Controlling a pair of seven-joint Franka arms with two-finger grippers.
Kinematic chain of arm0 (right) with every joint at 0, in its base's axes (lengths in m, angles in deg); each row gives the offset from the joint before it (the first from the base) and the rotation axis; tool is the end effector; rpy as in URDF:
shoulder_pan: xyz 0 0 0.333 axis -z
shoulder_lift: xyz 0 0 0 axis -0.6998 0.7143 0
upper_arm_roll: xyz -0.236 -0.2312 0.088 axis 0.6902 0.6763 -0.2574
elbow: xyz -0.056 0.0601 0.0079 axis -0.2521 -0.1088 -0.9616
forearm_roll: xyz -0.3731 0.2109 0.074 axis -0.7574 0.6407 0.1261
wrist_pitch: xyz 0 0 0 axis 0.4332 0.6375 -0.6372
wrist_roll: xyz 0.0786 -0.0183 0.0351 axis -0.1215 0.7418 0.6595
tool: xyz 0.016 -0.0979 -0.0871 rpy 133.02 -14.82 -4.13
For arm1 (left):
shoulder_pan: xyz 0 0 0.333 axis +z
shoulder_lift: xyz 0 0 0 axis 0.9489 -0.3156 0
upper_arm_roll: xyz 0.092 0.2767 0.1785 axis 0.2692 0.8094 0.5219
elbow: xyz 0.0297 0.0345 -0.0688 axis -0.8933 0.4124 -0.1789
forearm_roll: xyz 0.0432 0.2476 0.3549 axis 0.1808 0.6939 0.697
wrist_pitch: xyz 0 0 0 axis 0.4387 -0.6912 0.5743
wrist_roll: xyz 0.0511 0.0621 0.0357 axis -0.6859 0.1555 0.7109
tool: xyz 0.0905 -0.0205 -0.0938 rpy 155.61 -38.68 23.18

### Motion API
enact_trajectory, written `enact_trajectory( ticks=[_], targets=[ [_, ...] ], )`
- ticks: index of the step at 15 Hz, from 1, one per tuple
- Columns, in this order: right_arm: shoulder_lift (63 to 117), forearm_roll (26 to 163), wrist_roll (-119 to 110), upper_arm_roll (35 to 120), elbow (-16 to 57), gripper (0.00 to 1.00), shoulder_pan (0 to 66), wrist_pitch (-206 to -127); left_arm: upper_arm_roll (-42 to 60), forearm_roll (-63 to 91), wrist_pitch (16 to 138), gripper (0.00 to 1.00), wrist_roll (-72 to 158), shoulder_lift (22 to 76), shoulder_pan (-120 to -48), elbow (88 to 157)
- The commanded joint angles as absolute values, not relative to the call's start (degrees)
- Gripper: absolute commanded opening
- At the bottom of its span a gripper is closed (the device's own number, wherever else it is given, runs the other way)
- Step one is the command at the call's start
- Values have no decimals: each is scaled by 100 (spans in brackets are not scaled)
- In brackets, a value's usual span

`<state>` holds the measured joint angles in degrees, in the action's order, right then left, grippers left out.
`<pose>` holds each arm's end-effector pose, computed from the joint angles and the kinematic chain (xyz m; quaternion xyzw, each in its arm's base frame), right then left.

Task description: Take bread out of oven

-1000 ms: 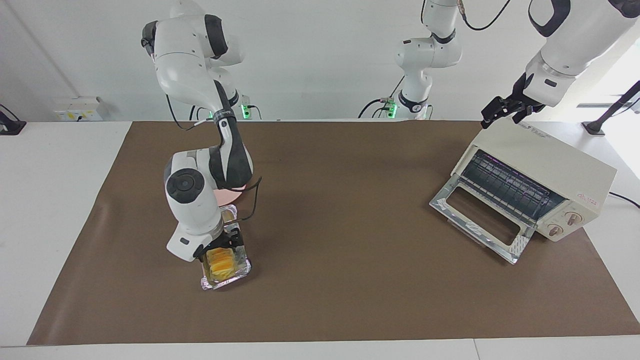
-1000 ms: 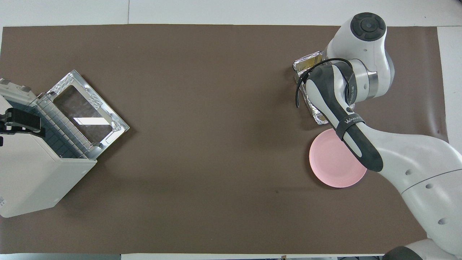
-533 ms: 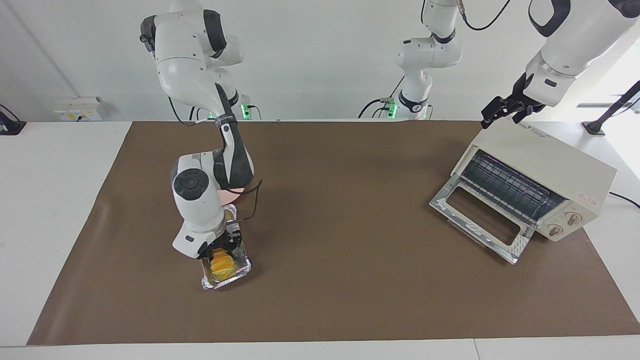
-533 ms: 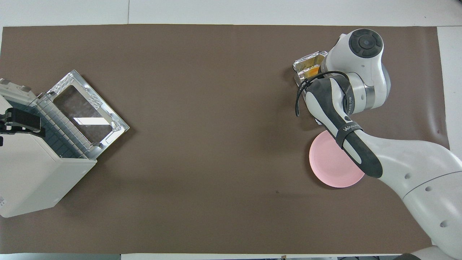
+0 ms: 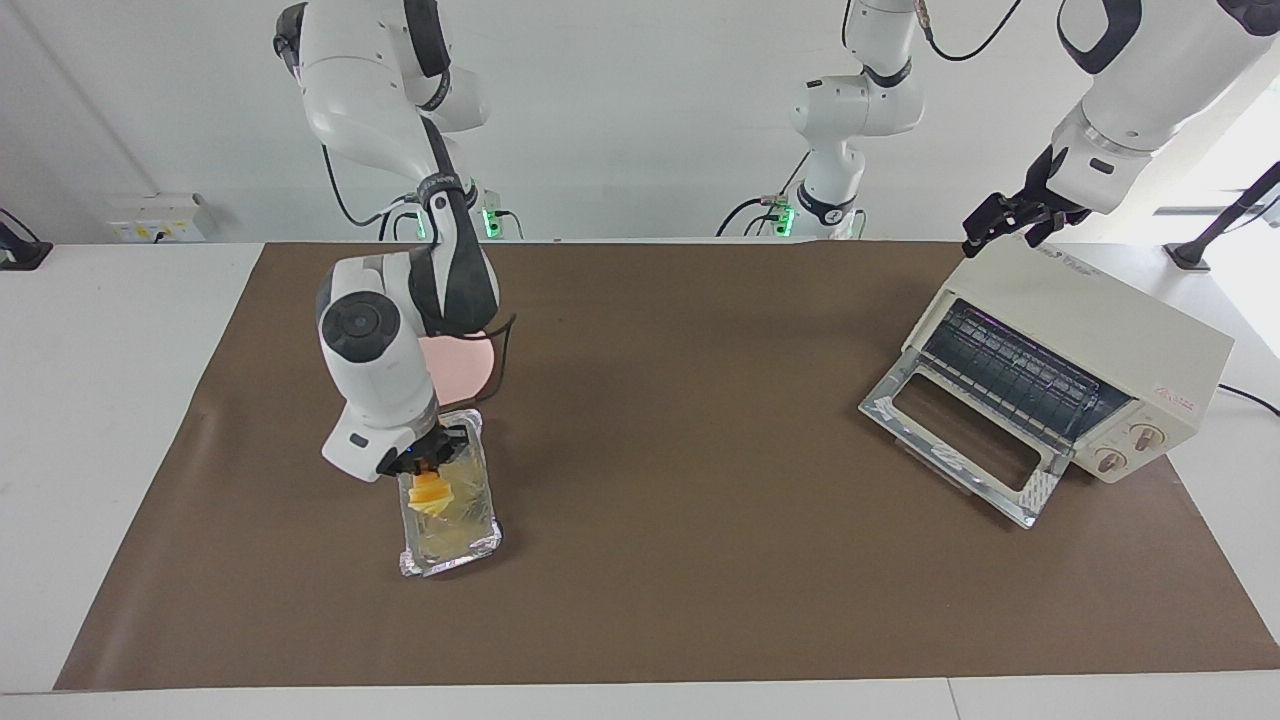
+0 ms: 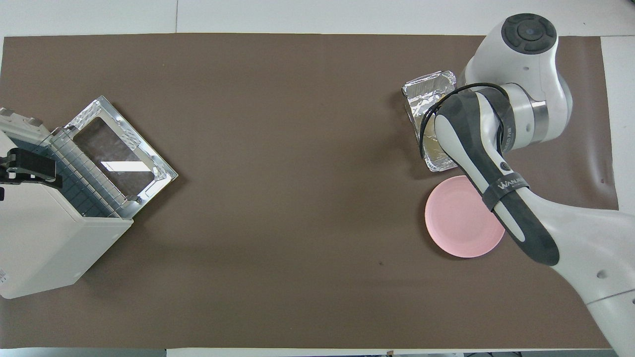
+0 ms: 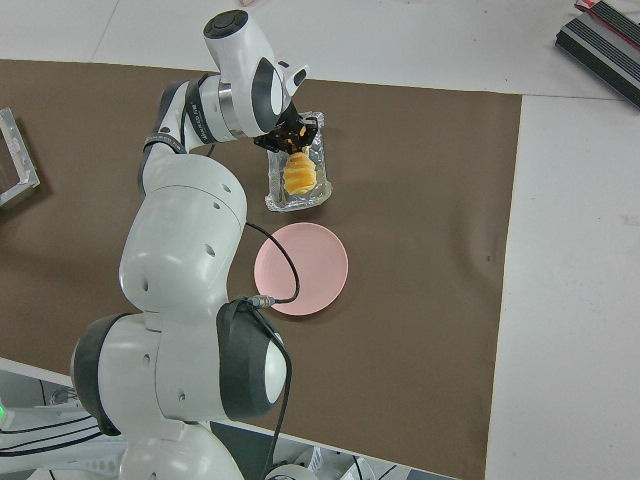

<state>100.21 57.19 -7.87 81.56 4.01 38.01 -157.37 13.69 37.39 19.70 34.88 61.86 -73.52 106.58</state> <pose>0.7182 0.0993 0.3858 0.9889 0.1359 -0.0341 0.0491 0.5556 -0.0062 0.6160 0.9949 0.0605 -0.0804 0.0075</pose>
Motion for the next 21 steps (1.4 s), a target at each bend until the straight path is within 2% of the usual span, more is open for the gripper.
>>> enact_trajectory(
  ticks=[1, 3, 5, 7, 12, 14, 16, 17, 18, 19, 21],
  targets=[
    [8857, 5941, -845, 8099, 1637, 0, 3861, -15683, 1378, 3701, 1959, 100, 3494, 6337, -7336, 10825],
    [8110, 6355, -845, 8108, 2664, 0, 3896, -15962, 1378, 3701, 1959, 100, 3494, 6337, -7336, 10825],
    [7424, 6426, -845, 8108, 3841, 0, 3905, -16646, 1378, 3701, 1959, 100, 3494, 6337, -7336, 10825],
    [6965, 6462, -845, 8108, 4730, 0, 3896, -17314, 1378, 3701, 1959, 100, 3494, 6337, -7336, 10825],
    [6454, 6479, -836, 8099, 6569, 0, 3905, -19256, 1378, 3701, 1959, 100, 3494, 6337, -7336, 10825],
    [6532, 6479, -792, 8108, 6738, 0, 3905, -19663, 1378, 3701, 1959, 100, 3494, 6337, -7336, 10825],
    [6568, 6479, -810, 8108, 6730, 0, 3905, -19656, 1378, 3701, 1959, 100, 3494, 6337, -7336, 10825],
    [6577, 6479, -827, 8108, 6704, 6, 3905, -19603, 1378, 3701, 1959, 100, 3494, 6337, -7336, 10825],
    [6577, 6479, -810, 8108, 6695, 99, 3905, -19585, 1378, 3701, 1959, 100, 3494, 6337, -7336, 10825],
    [6524, 6479, -818, 8108, 6582, 100, 3897, -19350, 1378, 3701, 1959, 100, 3494, 6337, -7336, 10825],
    [6471, 6479, -819, 8108, 5847, 100, 3896, -18064, 1378, 3701, 1959, 100, 3494, 6337, -7336, 10825]
  ],
)
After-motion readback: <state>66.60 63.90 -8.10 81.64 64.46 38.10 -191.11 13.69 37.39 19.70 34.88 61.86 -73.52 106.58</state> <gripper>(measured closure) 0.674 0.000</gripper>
